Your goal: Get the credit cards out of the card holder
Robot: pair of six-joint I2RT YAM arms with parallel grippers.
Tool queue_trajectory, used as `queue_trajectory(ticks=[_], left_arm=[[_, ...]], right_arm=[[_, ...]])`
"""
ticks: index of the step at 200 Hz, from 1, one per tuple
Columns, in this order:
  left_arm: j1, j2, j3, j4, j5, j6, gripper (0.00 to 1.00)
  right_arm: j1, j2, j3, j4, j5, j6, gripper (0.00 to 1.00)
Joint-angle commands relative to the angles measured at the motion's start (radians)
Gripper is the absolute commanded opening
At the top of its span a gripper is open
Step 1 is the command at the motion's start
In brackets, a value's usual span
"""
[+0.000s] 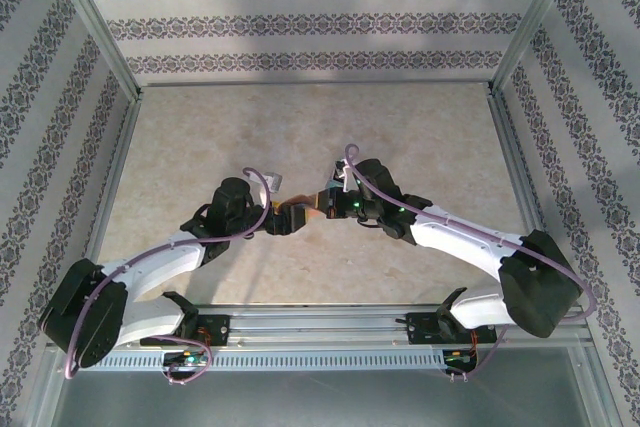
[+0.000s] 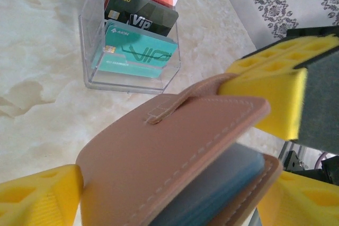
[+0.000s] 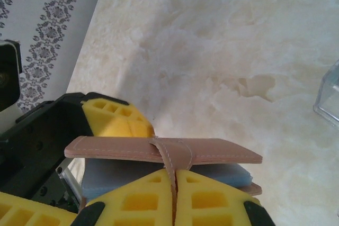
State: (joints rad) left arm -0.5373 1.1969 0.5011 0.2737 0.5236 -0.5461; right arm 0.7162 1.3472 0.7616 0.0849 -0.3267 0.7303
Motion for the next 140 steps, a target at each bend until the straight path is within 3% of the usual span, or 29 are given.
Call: queue_trajectory(ticks=[1,17,56,120,140], left_arm=[[-0.006,0.023,-0.003,0.066,0.009,-0.026,0.92],[-0.007,0.031,-0.018,0.089,-0.004,-0.035,0.9],[-0.006,0.031,-0.014,0.079,-0.011,-0.011,0.41],[-0.003,-0.037,0.052,-0.074,0.0,0.124,0.03],[-0.003,-0.06,0.072,-0.116,0.029,0.185,0.0]], right_arm=[[0.019,-0.005,0.035,-0.006,0.007,0.01,0.0],[0.024,-0.002,0.047,-0.025,0.014,0.02,0.0],[0.032,-0.002,0.078,-0.059,0.006,0.028,0.0],[0.03,-0.036,0.124,-0.154,0.008,-0.01,0.0],[0.027,-0.053,0.138,-0.192,0.0,-0.055,0.03]])
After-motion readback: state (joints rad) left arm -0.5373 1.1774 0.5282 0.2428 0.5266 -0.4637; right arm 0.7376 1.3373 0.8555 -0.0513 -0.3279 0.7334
